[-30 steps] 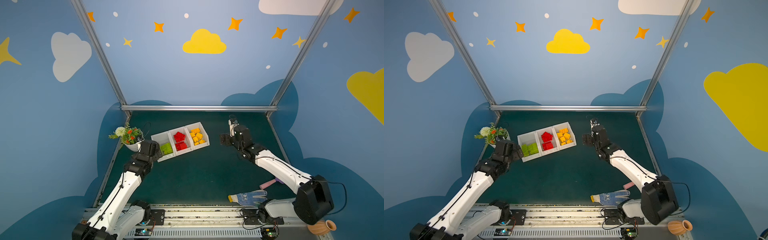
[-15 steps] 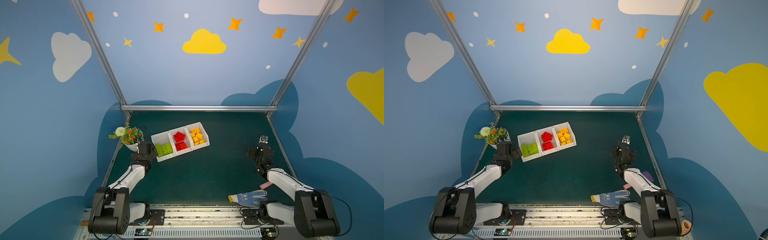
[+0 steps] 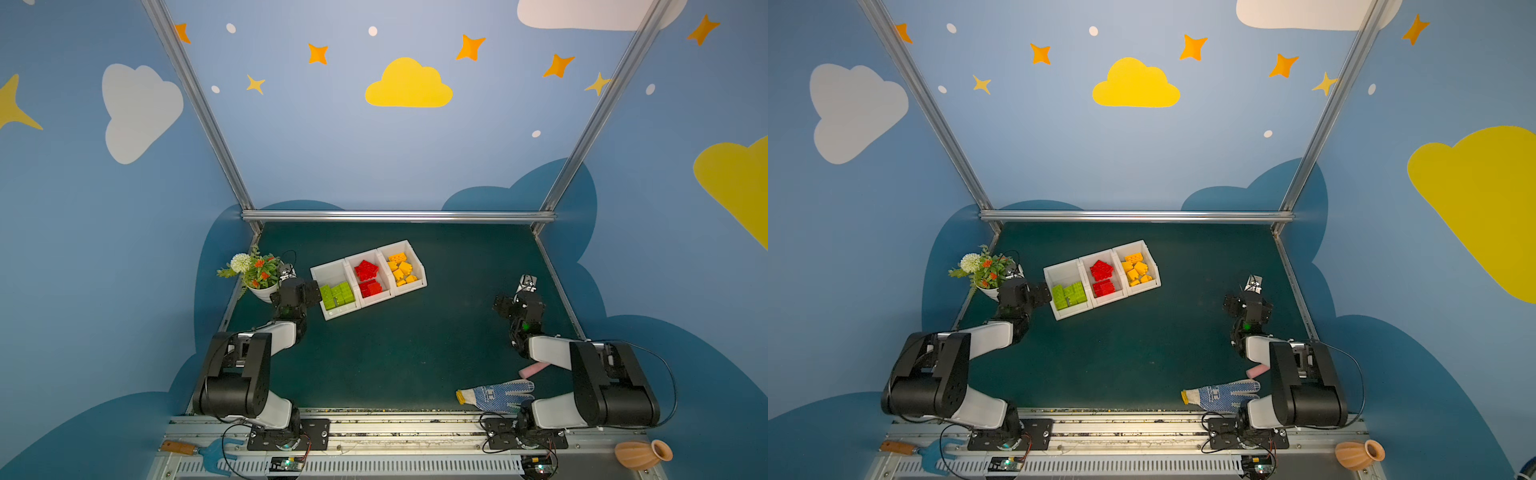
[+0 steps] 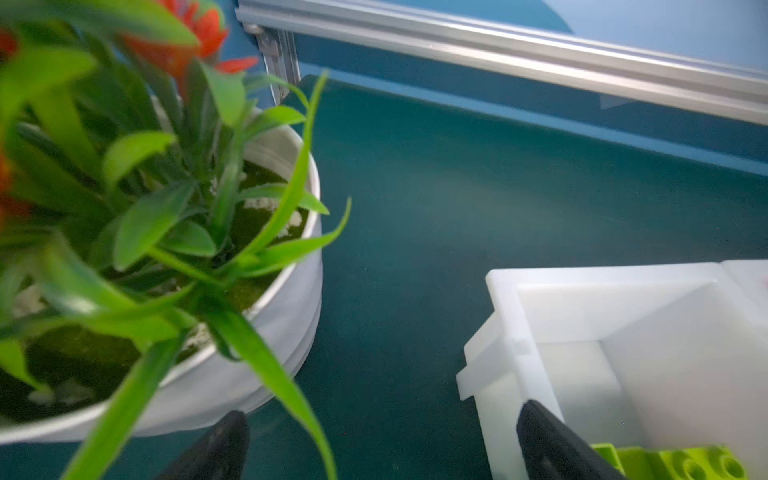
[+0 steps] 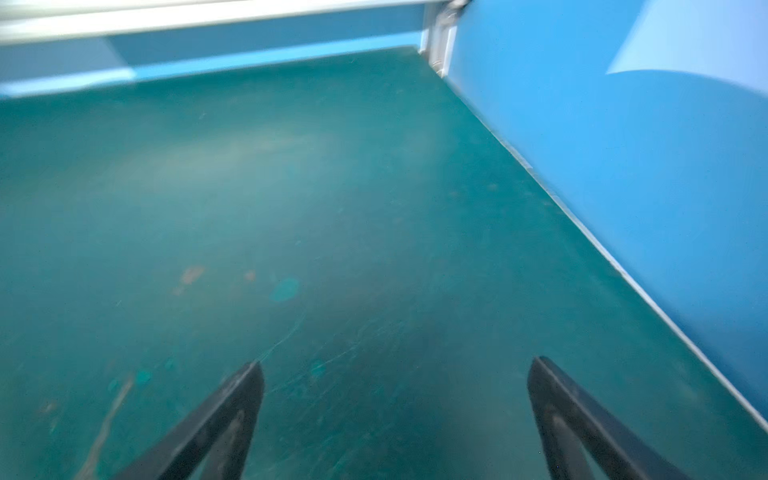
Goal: Sort the legos into containers by color
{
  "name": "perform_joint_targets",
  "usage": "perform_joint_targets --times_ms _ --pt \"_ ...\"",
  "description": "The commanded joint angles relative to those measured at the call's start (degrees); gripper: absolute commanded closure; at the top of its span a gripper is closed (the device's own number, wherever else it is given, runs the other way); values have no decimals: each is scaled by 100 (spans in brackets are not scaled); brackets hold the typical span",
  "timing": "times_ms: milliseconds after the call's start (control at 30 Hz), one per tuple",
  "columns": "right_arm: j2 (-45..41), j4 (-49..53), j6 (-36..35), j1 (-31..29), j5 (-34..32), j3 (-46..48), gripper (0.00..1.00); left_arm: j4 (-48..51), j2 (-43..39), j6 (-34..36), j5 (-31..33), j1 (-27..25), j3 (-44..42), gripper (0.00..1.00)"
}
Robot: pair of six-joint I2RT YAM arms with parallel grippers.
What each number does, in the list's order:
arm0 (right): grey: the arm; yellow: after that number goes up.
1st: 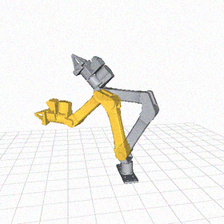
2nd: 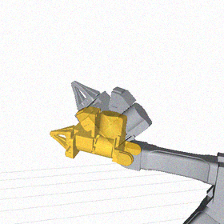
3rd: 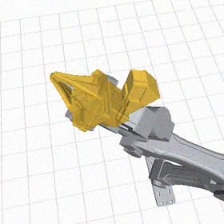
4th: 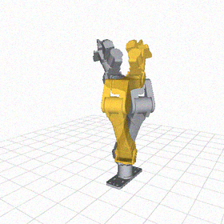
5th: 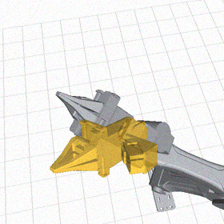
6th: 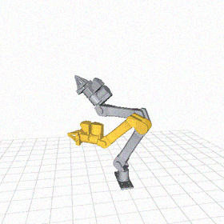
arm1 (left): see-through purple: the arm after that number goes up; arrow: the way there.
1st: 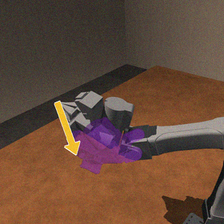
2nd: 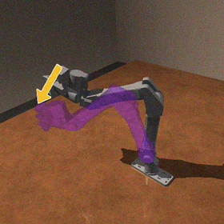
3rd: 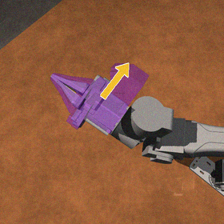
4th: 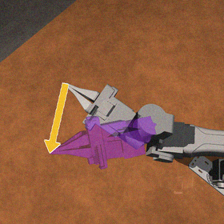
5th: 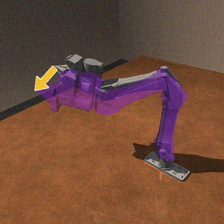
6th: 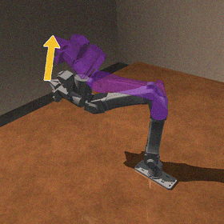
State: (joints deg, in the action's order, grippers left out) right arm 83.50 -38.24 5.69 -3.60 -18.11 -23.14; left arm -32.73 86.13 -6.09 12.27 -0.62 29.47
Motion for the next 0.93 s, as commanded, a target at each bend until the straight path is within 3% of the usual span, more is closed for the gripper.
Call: perform_joint_targets --times_ms 0,100,133,233,300,900 --pt "124 -27 -407 -130 587 -284 3 -698 -32 129 -140 -4 -436 0" --pt "454 -1284 -436 -144 572 170 3 -1516 175 250 155 -138 -752 0" --pt "591 -1779 -527 -172 556 295 3 -1336 123 160 199 -144 -685 0" --pt "259 -711 -449 -163 599 40 3 -1232 128 119 185 -122 -641 0" --pt "400 -1161 -445 -177 538 140 3 -1264 137 108 179 -109 -653 0" --pt "339 -881 -424 -124 684 56 3 -1235 118 103 144 -88 -653 0"
